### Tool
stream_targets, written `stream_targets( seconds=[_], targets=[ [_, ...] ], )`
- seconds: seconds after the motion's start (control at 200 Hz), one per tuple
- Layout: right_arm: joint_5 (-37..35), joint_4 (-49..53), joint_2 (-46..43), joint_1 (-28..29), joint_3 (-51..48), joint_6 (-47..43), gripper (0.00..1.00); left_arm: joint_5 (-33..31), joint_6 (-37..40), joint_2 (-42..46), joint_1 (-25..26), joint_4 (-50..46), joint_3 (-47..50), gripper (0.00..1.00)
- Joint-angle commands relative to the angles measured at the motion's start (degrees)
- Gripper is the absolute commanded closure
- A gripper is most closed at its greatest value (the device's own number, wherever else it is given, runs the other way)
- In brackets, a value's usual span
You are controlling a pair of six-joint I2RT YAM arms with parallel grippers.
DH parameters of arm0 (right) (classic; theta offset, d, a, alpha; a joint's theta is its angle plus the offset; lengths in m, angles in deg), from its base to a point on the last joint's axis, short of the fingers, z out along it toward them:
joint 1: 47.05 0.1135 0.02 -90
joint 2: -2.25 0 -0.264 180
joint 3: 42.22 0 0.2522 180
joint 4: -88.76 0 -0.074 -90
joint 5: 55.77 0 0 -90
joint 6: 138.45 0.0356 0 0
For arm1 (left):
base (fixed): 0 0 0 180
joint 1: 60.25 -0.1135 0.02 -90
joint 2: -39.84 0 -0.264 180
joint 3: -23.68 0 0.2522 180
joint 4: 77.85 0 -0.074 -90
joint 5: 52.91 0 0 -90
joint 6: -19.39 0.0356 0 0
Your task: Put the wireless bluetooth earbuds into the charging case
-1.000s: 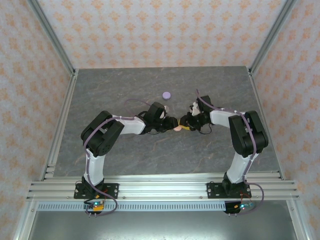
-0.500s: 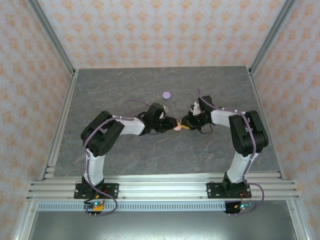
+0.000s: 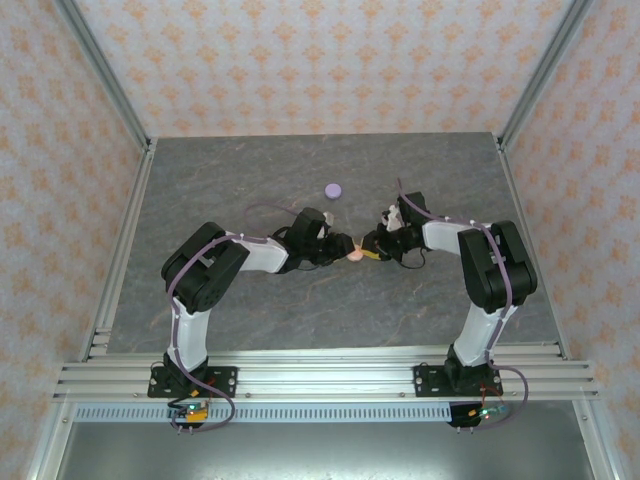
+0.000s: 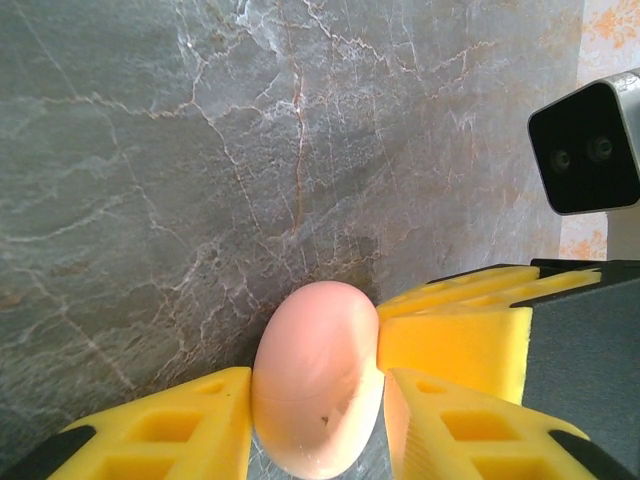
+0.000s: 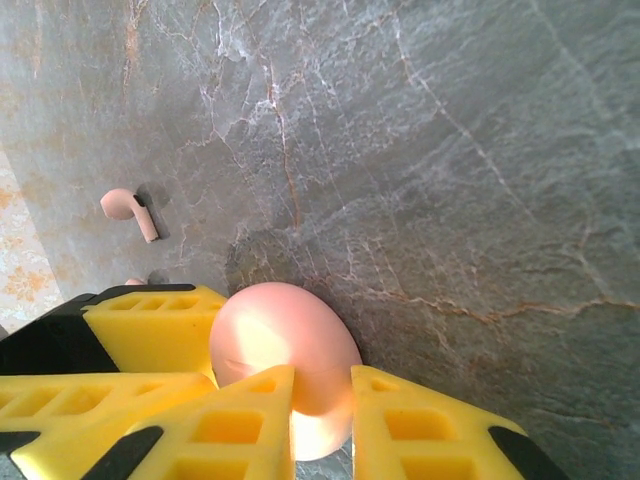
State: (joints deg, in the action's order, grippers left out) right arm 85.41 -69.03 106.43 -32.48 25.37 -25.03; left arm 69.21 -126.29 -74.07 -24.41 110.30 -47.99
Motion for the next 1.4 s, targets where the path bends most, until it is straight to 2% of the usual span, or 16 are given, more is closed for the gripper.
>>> stream_targets(
  seconds=[0.0, 0.355, 0.47, 0.626, 0.856, 1.196, 1.301, 1.396],
  targets=[
    [3.77, -2.66, 0.15, 0.83, -0.96, 1.08, 0.80, 2.60, -0.79, 0.28, 1.34, 6.17, -0.28, 0.60],
    [5.53, -4.90, -0.40, 0.81, -1.70, 2.64, 0.80, 2.95, -0.83, -0.18, 2.29, 5.89, -1.39, 0.60],
    [6.11, -5.54, -0.63, 0.77, -2.04, 2.96, 0.81, 2.57, -0.40, -0.26, 2.39, 4.12, -2.09, 0.63],
    [6.78, -5.95, -0.90, 0.79, -2.31, 3.15, 0.82, 0.50, 2.51, 0.33, 2.88, -3.36, -3.86, 0.67],
    [8.15, -6.02, -1.28, 0.81, -2.41, 3.22, 0.82, 0.12, 2.46, 1.01, 3.10, -3.50, -4.10, 0.74],
    [0.13, -1.47, -5.29, -0.45, -2.92, 2.13, 0.64, -4.09, 5.06, 3.33, 3.06, -9.67, -4.36, 0.75],
    [-1.00, 0.04, -5.75, -1.01, -2.73, 1.19, 0.64, -4.08, 5.09, 3.22, 3.10, -9.70, -4.41, 0.75],
    [-1.13, 2.14, -5.07, -1.03, -2.08, -0.02, 0.68, -4.08, 5.08, 3.29, 3.10, -9.61, -4.49, 0.75]
  ],
)
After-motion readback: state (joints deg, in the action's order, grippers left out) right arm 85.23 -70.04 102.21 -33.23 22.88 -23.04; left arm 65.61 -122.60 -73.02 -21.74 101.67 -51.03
